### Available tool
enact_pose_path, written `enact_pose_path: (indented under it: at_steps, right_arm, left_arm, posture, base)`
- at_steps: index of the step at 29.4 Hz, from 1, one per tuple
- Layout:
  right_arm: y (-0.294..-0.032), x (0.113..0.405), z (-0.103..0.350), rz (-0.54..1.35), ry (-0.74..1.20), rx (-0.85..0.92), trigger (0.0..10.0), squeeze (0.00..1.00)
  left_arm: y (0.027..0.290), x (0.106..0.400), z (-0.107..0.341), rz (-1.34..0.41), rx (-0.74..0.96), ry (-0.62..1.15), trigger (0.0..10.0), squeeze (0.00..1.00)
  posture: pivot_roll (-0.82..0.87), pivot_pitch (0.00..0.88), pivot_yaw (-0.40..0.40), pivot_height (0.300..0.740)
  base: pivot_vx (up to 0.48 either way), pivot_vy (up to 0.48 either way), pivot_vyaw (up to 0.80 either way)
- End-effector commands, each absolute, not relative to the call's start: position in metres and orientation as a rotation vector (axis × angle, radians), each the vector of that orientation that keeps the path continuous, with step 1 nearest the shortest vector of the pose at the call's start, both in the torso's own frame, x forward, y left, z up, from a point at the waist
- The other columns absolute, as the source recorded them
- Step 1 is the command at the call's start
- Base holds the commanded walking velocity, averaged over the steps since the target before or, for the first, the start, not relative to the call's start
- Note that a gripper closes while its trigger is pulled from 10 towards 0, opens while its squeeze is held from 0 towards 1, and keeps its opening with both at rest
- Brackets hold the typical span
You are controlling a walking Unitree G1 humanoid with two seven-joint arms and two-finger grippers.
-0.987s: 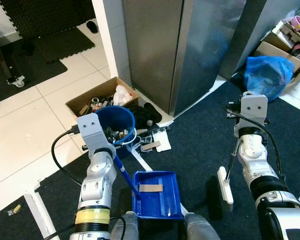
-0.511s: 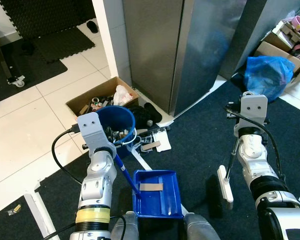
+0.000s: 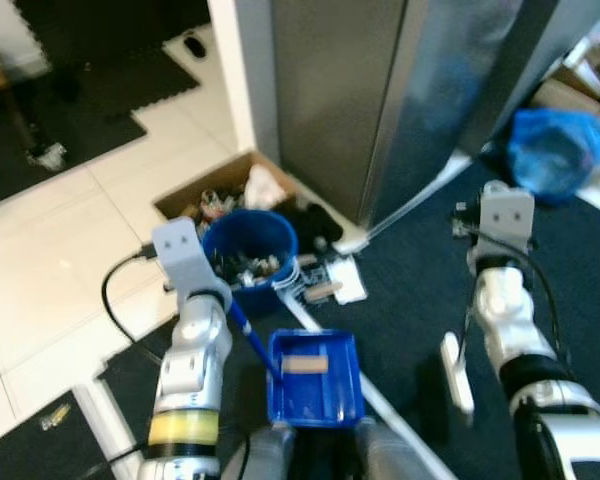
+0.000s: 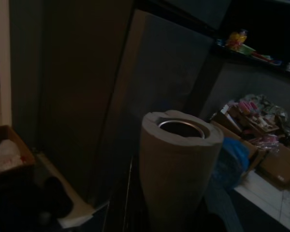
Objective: Sweep floor
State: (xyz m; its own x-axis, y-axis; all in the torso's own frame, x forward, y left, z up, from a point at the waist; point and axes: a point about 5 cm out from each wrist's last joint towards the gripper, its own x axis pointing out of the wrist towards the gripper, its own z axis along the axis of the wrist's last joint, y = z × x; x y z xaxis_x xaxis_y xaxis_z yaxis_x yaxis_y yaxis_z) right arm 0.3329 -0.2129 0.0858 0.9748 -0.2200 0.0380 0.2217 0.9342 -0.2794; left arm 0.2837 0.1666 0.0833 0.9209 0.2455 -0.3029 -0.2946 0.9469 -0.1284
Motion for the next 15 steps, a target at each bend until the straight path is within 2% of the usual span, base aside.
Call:
enact_pose_path:
  at_steps: [1,15]
  right_arm:
    - [-0.2126,0.3351,0.0924,-0.228,-0.042,-0.286,10.0,0.0]
    - [-0.213,0.3351,0.0922,-0.23,-0.042,-0.284,10.0,0.0]
  left_arm:
    - [0.1647,0.2843,0.0873,0.268,-0.18,0.265,10.0,0.0]
    - [0.1635,0.2852,0.0874,0.262,-0.17,0.268,10.0,0.0]
  posture:
    - [0.04,0.03,-0.018,0.74]
    - [0.04,0.031,-0.018,0.74]
  base:
    - [0.0,0.0,0.0]
    - [0.0,0.0,0.0]
